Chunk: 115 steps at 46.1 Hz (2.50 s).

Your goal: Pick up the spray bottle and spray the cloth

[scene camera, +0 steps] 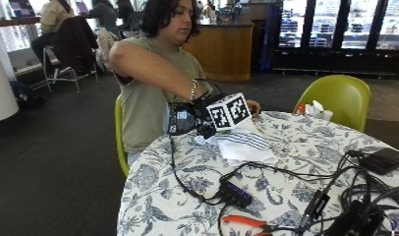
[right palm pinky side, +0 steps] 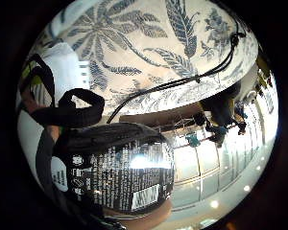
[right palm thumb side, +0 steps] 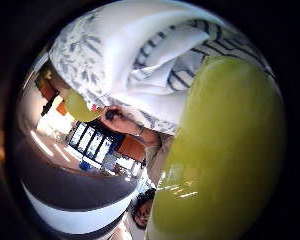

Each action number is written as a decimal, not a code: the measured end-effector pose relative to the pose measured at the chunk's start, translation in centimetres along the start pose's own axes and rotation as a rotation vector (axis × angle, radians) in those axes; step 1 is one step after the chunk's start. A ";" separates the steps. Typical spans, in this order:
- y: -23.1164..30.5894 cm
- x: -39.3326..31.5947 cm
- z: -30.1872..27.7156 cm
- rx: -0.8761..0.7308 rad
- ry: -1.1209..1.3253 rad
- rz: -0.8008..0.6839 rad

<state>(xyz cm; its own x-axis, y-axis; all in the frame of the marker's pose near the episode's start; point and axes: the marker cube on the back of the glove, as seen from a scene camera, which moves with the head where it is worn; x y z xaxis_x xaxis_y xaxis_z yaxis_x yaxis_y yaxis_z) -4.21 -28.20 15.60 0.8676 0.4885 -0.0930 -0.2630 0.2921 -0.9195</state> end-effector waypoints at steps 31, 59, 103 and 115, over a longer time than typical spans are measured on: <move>8.7 -15.3 -11.2 0.504 -0.293 -0.803; -4.4 -25.2 -5.5 0.637 -0.678 -1.212; -7.0 -28.3 -6.5 0.632 -0.682 -1.169; -4.1 -20.4 -5.3 0.699 -0.291 -1.005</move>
<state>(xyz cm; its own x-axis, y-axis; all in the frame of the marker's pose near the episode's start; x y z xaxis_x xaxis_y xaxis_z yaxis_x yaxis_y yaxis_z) -18.60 -43.74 19.20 0.7121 -0.0648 0.6991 0.2145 0.9682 -0.1287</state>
